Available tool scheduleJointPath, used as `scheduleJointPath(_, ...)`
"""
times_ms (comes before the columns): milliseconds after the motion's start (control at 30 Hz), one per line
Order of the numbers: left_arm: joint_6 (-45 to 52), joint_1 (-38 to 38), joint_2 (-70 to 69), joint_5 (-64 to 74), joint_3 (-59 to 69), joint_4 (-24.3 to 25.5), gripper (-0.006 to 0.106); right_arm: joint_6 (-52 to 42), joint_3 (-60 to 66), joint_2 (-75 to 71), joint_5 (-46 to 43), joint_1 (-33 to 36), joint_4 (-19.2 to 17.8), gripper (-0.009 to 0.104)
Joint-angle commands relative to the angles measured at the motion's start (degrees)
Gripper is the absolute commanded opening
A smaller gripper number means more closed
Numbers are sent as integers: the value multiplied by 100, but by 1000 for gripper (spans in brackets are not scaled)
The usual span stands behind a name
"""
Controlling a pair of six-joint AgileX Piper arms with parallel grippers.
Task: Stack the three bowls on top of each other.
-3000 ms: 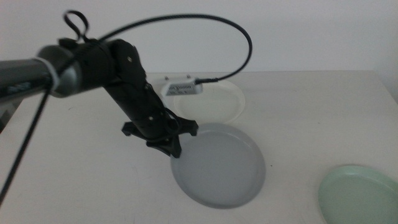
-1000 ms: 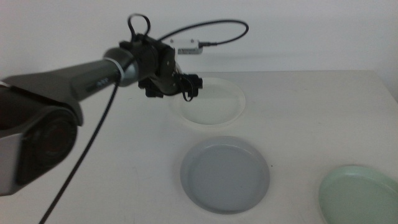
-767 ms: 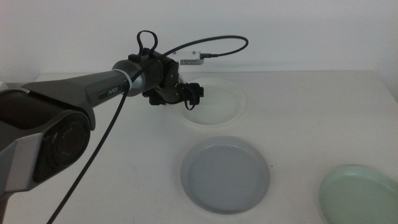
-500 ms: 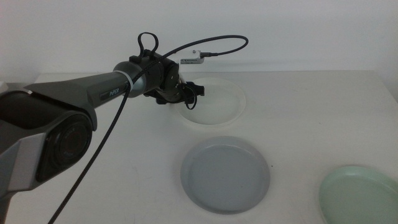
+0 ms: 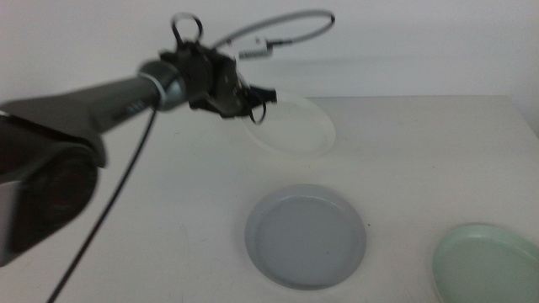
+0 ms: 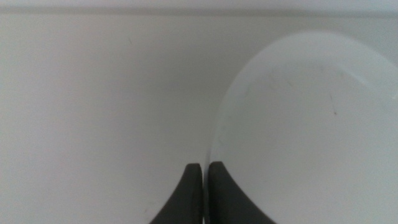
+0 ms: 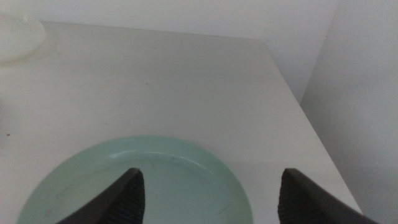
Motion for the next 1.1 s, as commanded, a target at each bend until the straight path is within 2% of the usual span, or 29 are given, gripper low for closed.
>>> scheduleJointPath(0,-89,-40,-852,-57,-90,28,0,-13,-38,-154,-426,8,-98,55)
scheduleJointPath(200,-25,-389,-2016,-436,982,398,0,-13,-38,-154,-426,8,-98,55)
scheduleJointPath(567,-594,-1012,-3826,-1509,3756,412,0,-13,-38,-154,-426,8,-98,55)
scheduleJointPath(833,-1129,-1044,-4043,-2522,5242,369,0,-13,-38,-154,-426,8,-98,55)
scheduleJointPath(1067,-1489,-1044,-3939,-3384,5867,369,0,-13,-38,-154,-426,8,-98,55)
